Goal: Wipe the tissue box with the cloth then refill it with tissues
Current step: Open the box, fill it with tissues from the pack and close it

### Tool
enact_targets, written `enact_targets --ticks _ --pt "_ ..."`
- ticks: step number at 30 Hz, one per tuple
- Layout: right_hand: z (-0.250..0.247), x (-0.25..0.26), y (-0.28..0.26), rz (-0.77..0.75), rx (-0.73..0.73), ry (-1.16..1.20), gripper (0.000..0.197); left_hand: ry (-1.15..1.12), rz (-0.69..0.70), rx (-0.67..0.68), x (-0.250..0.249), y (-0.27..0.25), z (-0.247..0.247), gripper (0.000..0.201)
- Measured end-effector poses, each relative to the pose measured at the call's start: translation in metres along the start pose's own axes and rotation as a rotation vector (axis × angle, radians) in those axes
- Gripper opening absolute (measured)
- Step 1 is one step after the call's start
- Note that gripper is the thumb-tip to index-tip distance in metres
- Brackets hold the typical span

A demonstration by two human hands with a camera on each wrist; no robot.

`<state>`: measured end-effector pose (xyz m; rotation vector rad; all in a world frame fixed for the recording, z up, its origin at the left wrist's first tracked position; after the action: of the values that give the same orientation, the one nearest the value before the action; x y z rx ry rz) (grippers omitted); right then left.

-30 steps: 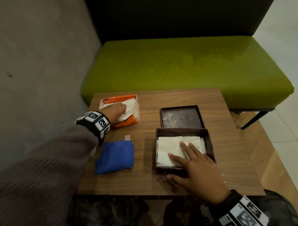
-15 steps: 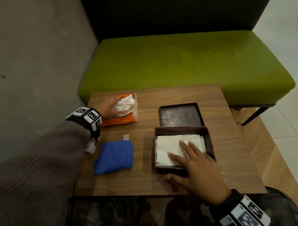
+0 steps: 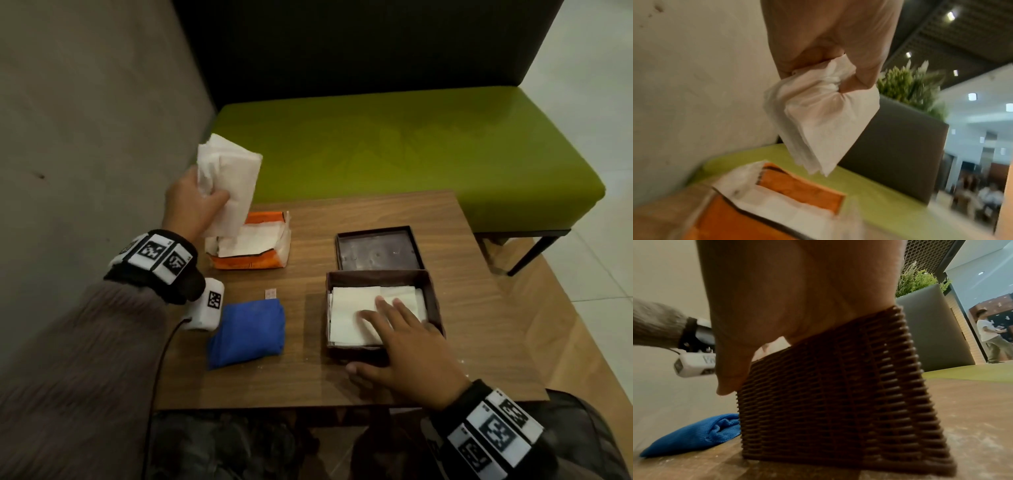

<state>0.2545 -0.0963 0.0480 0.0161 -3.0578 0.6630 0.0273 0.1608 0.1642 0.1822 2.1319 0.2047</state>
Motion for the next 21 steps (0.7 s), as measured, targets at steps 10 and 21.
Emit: enact_targets --ticks 10,21 --pt "-0.06 0.024 -0.044 0.049 -0.333 0.863 0.077 -1.022 -0.64 0.378 -0.008 -0.169 0.042 0.051" --pt "-0.019 0.046 -0.074 0.151 -0.105 1.769 0.043 -0.857 -0.605 0.642 -0.045 -0.276 0.068 0.037"
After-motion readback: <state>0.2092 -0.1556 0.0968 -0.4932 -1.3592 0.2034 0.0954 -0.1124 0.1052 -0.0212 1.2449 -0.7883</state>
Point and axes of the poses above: each hand's wrist, its own y-axis towards the middle knuckle, its own z-axis out of the palm, x = y × z, the point moved 6 cm from there along y, towards the middle knuckle, and after that the axes turned 13 degrees about -y, right-handed, at the moved point
